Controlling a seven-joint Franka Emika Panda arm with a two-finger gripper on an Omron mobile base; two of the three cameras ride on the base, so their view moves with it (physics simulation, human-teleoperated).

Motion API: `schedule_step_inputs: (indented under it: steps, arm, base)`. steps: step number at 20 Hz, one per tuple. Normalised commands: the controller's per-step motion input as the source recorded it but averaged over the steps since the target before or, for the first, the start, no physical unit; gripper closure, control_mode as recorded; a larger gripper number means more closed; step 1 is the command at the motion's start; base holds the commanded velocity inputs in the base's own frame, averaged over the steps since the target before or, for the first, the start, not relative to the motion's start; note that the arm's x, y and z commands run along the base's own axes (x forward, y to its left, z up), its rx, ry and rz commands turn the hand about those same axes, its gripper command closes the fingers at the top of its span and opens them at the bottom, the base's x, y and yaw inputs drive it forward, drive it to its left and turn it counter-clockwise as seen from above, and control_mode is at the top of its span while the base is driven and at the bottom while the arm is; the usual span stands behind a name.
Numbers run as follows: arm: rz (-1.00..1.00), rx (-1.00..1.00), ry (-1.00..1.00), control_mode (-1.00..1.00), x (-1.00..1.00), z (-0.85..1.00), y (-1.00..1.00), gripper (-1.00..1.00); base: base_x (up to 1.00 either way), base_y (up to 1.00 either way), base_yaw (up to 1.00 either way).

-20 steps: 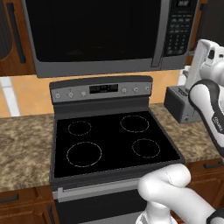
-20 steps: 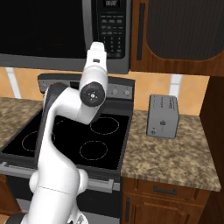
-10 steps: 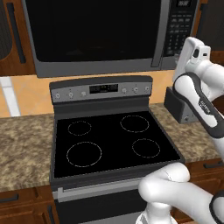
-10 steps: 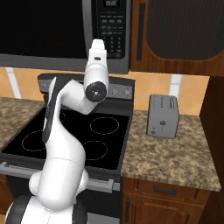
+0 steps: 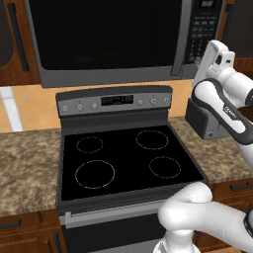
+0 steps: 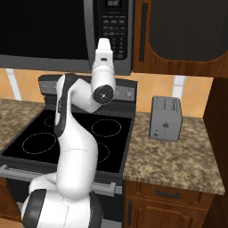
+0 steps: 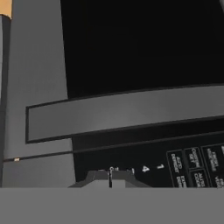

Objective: Open the microwave, place the bowl with waffle inside the microwave, then close the microwave door and turn it on.

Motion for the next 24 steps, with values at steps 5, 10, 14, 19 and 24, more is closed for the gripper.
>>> schedule_step_inputs:
  steps: [5,10,14,19,24]
  arm:
    - [0.0,0.0,0.0,-1.0,0.29,0.0,-0.11,1.0]
    - [0.0,0.0,0.0,-1.0,0.32,0.0,-0.16,1.0]
    - [0.0,0.0,0.0,-1.0,0.4,0.0,0.0,1.0]
    - [0.0,0.0,0.0,-1.0,0.21,0.0,0.0,1.0]
    - [0.03,0.0,-0.06,-1.0,-0.87,-0.03,-0.05,1.0]
  base:
    - [0.0,0.0,0.0]
    - [0.0,0.0,0.0]
    - [0.0,0.0,0.0]
    - [0.0,0.0,0.0]
    - [0.0,0.0,0.0]
